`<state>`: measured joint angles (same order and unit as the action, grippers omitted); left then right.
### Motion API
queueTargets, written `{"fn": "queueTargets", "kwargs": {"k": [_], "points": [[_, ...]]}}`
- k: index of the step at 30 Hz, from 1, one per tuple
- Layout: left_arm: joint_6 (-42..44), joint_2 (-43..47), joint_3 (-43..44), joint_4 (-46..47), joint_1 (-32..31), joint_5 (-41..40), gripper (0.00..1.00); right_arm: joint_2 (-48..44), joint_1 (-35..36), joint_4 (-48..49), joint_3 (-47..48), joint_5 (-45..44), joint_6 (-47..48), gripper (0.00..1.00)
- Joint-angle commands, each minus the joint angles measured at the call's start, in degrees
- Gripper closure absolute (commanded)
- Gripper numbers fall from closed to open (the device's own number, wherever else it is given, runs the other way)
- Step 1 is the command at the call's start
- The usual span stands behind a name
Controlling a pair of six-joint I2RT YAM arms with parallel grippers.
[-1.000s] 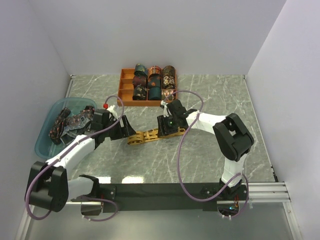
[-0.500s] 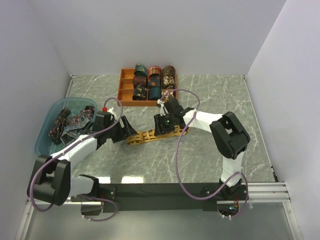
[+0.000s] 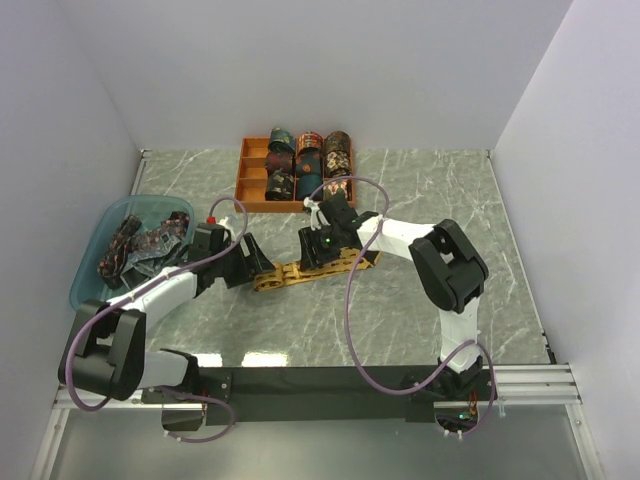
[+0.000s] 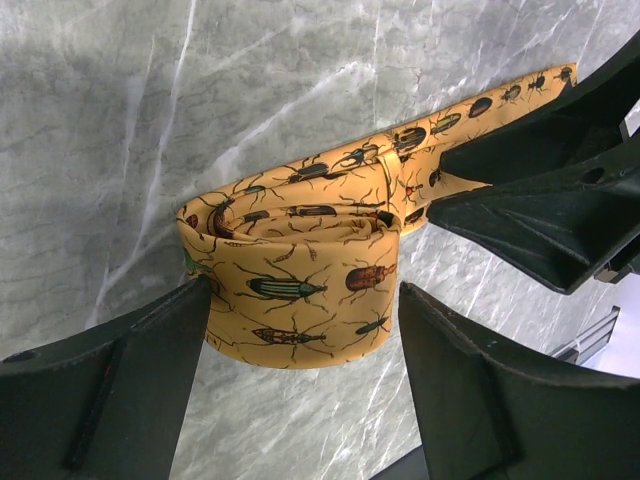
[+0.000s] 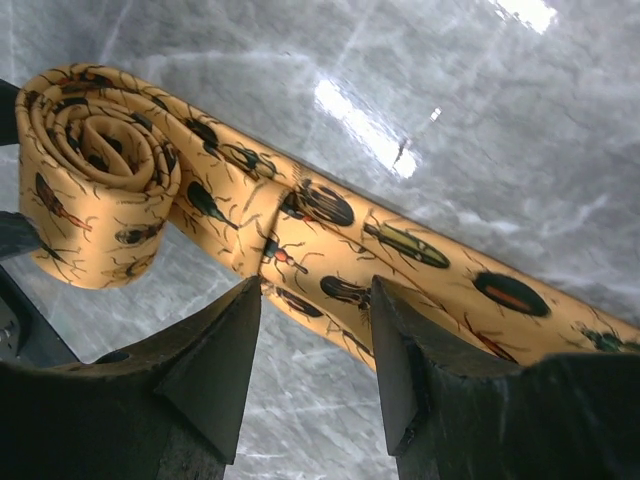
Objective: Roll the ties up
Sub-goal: Roll the tie
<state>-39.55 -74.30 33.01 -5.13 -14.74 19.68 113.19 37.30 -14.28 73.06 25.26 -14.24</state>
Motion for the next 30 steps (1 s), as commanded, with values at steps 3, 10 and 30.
{"fn": "queueTargets", "kwargs": {"k": [3,10,30], "points": [[-0.3,0.4,0.8,0.6,0.2,0.4,0.19,1.2,0.8,0.0,2.8,2.1,1.1,0.45],[-0.4,2.3,0.7,-1.2,0.2,-1.3,0.19,1.8,1.6,-0.1,4.6,3.0,1.6,0.45],[9.9,9.5,8.8,-17.1,4.8,-16.1,0.09,-6.1,5.7,-13.3,13.5,-0.7,23.5,0.22]]}}
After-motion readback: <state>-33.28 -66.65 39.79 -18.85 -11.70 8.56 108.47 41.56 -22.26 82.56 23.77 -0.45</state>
